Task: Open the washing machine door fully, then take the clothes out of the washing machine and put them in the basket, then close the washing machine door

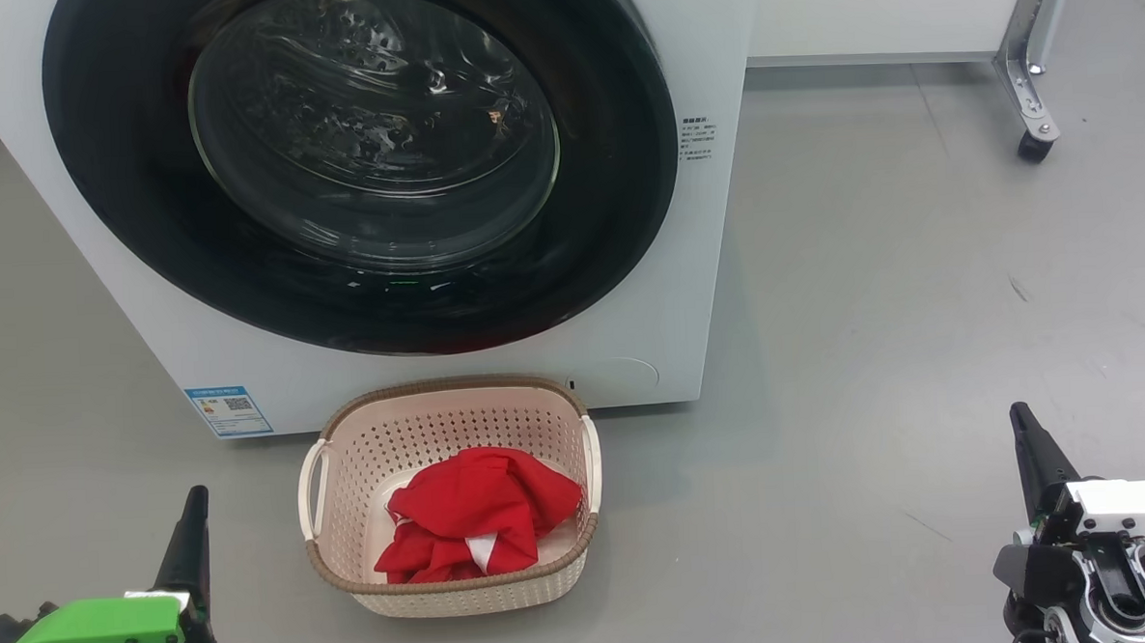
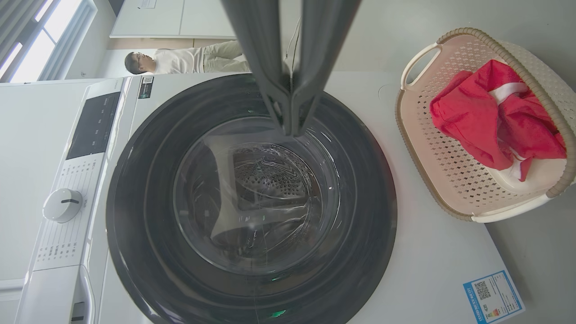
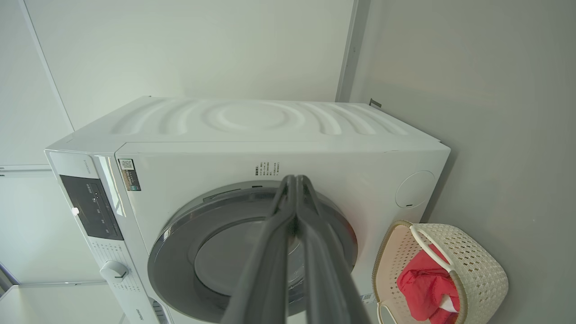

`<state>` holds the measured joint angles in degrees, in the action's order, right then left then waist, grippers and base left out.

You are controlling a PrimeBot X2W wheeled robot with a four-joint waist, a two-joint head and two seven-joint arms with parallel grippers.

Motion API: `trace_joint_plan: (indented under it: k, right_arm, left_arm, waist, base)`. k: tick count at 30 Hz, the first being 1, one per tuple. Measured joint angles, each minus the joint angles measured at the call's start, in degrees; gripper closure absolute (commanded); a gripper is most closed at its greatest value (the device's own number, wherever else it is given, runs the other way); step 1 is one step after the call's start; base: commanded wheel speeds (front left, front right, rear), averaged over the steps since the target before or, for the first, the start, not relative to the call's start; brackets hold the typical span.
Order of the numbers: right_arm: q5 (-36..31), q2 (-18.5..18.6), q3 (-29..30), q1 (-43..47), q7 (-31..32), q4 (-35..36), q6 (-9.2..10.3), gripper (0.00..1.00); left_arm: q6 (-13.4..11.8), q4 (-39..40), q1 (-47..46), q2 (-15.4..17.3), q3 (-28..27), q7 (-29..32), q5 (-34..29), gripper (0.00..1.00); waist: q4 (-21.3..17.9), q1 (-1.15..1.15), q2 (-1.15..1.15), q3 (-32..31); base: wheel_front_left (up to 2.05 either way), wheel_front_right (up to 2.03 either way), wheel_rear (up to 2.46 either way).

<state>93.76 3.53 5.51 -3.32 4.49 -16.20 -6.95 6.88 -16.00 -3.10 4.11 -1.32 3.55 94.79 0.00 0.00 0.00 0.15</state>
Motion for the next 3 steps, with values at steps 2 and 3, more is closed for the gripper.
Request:
trace_joint_plan:
  k: [2, 3]
  right_arm:
    - [0.0, 0.0, 0.0, 0.0, 0.0, 0.0, 0.0, 1.0]
    - [0.0, 0.0, 0.0, 0.0, 0.0, 0.0, 0.0, 1.0]
  left_arm:
    - [0.0, 0.0, 0.0, 0.0, 0.0, 0.0, 0.0, 1.0]
    - [0.0, 0.0, 0.0, 0.0, 0.0, 0.0, 0.0, 1.0]
  waist:
    - [0.0, 0.0, 0.0, 0.0]
    - [0.0, 0.0, 0.0, 0.0]
  base:
    - [0.0, 0.0, 0.0]
    - [0.0, 0.0, 0.0]
